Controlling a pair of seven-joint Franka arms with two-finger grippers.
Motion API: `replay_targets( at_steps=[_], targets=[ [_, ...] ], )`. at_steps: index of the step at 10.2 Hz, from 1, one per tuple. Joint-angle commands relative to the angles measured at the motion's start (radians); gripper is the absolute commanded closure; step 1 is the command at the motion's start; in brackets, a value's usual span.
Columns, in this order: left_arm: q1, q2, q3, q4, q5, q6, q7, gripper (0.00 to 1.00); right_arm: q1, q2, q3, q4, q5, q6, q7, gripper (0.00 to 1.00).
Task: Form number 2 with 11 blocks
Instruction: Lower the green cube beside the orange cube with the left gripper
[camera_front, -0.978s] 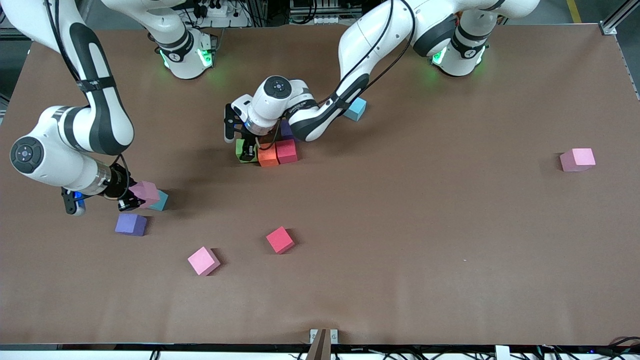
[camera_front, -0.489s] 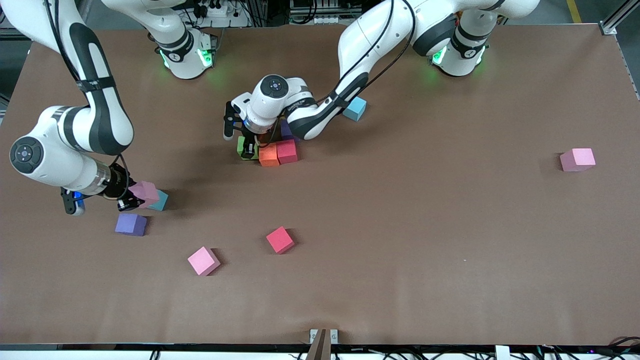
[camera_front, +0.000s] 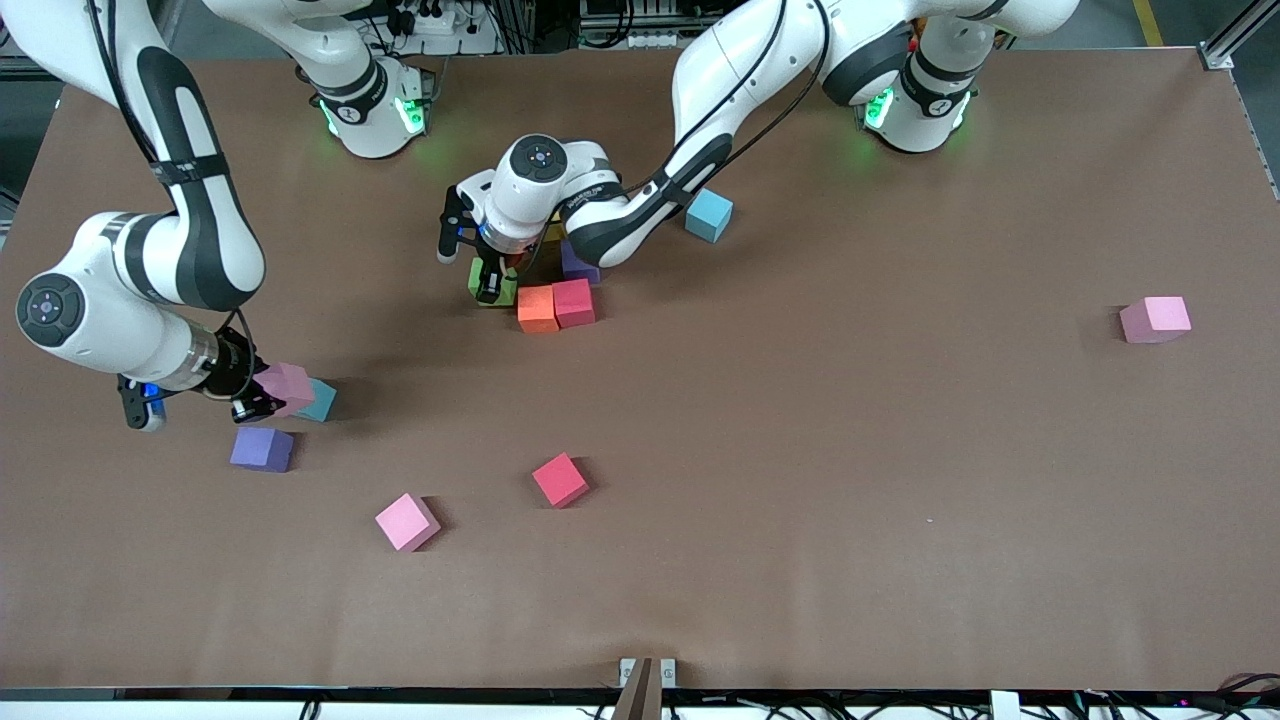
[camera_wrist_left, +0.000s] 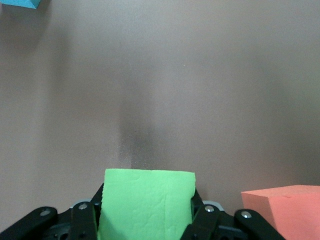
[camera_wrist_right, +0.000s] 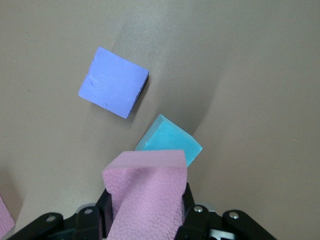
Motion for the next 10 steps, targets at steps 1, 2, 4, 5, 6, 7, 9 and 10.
replay_targets(
  at_steps=[1,2,4,5,6,7,9,10],
  targets=[
    [0.001,-0.017,0.006,-0.004,-0.018,-0.020,0.055,1.00,-0.012,0.015,0.007,0.014,-0.010,0.008,-0.009,1.00],
    [0.001,-0.018,0.006,-0.004,-0.017,-0.021,0.066,1.00,-0.012,0.015,0.007,0.014,-0.010,0.008,-0.009,1.00],
    [0.005,-0.024,0.003,-0.004,-0.018,-0.056,0.067,1.00,-0.012,0.015,0.007,0.014,-0.010,0.008,-0.009,1.00],
    [0.010,-0.024,0.003,-0.013,-0.017,-0.060,0.070,1.00,-0.012,0.015,0.007,0.014,-0.010,0.008,-0.009,1.00],
    [0.010,-0.026,0.001,-0.028,-0.018,-0.060,0.067,1.00,-0.012,0.015,0.007,0.014,-0.010,0.008,-0.009,1.00],
    [0.013,-0.050,0.001,-0.062,-0.020,-0.067,0.067,1.00,-0.012,0.015,0.007,0.015,-0.010,0.008,-0.009,1.00],
    [0.013,-0.066,0.001,-0.069,-0.018,-0.121,0.070,1.00,-0.012,0.015,0.007,0.015,-0.010,0.008,-0.009,1.00],
    [0.013,-0.067,0.001,-0.069,-0.018,-0.122,0.070,1.00,-0.010,0.015,0.007,0.015,-0.010,0.008,-0.009,1.00]
  ],
)
